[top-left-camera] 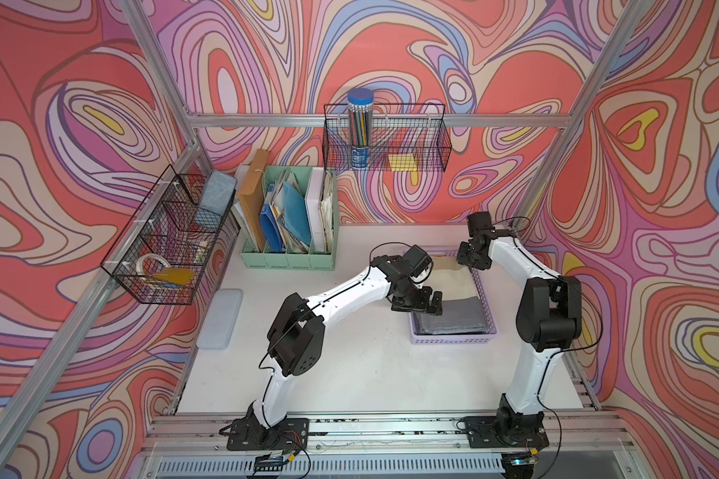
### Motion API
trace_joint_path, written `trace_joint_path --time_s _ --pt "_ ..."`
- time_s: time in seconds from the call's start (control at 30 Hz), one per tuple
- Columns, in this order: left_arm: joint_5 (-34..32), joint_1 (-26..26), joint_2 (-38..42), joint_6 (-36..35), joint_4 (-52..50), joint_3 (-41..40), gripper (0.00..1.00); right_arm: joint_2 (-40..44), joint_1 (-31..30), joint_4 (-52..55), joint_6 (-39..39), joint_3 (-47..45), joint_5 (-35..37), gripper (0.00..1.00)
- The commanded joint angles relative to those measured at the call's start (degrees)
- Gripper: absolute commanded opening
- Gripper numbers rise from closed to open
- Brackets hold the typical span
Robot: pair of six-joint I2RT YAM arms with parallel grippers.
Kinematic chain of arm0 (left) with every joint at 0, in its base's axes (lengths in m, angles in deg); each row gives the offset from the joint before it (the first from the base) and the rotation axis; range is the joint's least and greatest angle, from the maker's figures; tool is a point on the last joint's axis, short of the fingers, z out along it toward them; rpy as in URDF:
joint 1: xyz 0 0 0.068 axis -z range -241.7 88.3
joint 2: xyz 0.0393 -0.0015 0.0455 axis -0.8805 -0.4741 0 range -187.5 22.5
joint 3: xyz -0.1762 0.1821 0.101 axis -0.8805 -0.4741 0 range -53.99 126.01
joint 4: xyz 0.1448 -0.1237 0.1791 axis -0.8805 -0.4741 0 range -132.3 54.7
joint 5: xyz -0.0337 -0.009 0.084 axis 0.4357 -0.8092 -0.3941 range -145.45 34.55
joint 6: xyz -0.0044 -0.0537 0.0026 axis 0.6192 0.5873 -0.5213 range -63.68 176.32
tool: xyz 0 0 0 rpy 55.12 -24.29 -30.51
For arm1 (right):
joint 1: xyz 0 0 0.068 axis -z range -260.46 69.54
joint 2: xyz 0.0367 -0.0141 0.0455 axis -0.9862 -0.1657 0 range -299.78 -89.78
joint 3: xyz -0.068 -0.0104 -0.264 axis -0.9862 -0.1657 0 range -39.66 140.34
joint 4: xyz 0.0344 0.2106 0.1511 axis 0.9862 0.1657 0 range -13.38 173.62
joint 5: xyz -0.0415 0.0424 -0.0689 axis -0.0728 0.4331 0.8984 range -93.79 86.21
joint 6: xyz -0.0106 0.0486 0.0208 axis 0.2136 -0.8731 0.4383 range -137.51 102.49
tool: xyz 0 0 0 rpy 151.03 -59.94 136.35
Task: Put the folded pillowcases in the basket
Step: Place the pillowcase in the basket, then move the basket to the center of the board.
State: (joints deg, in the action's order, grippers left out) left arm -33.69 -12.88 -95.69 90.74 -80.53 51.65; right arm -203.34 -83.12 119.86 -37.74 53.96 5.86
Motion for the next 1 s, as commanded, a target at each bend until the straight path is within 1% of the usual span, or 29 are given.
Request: trace_joint_path --time_s 0.0,0.1,0.2,0.23,0.3,0.33,0.4,0.47,0.5,0.53,0.57,0.6,0.7,0.8,0.83,0.9,0.93,0.97 --pt "-2.2 -0.1 3.1 -1.6 -2.7 -0.6 0.98 1.4 0.2 0.4 0.6 1.1 1.6 0.44" --pt "-4.4 -0.4 4.7 -1.3 -2.3 -2.1 0.98 3.1 0.3 -0.6 0.6 0.4 2.3 0.44" --pt "-8.6 -1.9 6.5 0.4 -0.7 -5.2 0.97 6.4 0.1 -2.1 0.0 -1.7 -0.5 0.41" --pt "-9.5 -2.7 7.0 1.0 0.2 -6.4 0.94 7.2 0.1 -2.3 -0.1 -2.4 -2.0 0.36" --pt "-9.8 -5.1 6.5 2.3 2.4 -8.8 0.84 7.4 -0.2 -2.1 -0.4 -3.8 -5.7 0.05" --pt "-9.5 -5.9 5.7 2.5 2.6 -8.9 0.79 7.4 -0.6 -2.2 -0.6 -4.9 -6.5 0.0" --pt "-7.3 -7.2 3.6 2.0 3.3 -8.0 0.75 8.2 -1.6 -3.4 -0.6 -8.0 -7.8 0.0" --pt "-6.5 -7.4 2.1 1.7 4.4 -7.1 0.76 9.3 -1.7 -4.6 -1.5 -11.3 -7.3 0.0" --pt "-5.7 -7.4 1.6 1.5 5.2 -6.6 0.78 10.2 -1.7 -5.4 -1.7 -12.9 -7.0 0.0" --pt "-5.6 -7.4 1.2 1.6 6.0 -6.3 0.8 11.0 -1.8 -5.8 -2.1 -14.2 -6.5 0.02" --pt "-5.8 -7.4 0.8 1.7 6.6 -5.8 0.82 11.7 -1.8 -6.5 -2.4 -15.7 -6.2 0.13" --pt "-5.9 -7.4 0.2 1.7 7.2 -5.2 0.82 14.0 -1.8 -7.1 -2.5 -16.8 -6.1 0.17" --pt "-5.7 -7.4 -2.5 2.1 7.4 -2.1 0.79 17.9 -1.8 -6.8 -3.3 -18.6 -5.5 0.18" --pt "-4.9 -7.4 -6.3 2.3 6.8 1.7 0.73 21.8 -1.7 -6.3 -3.9 -19.3 -4.5 0.18" --pt "-5.0 -7.4 -7.6 2.2 6.6 2.9 0.65 23.0 -1.7 -6.1 -4.0 -19.5 -4.3 0.18" --pt "-6.0 -7.4 -9.6 2.8 4.6 5.4 0.35 25.1 -1.7 -5.0 -3.9 -19.2 -3.1 0.19" --pt "-6.1 -7.4 -10.5 2.8 4.1 6.2 0.25 26.1 -1.8 -4.5 -3.5 -19.1 -2.7 0.19" --pt "-6.3 -7.4 -11.1 2.8 3.6 6.8 0.19 27.0 -1.8 -4.0 -3.2 -18.8 -2.1 0.19"
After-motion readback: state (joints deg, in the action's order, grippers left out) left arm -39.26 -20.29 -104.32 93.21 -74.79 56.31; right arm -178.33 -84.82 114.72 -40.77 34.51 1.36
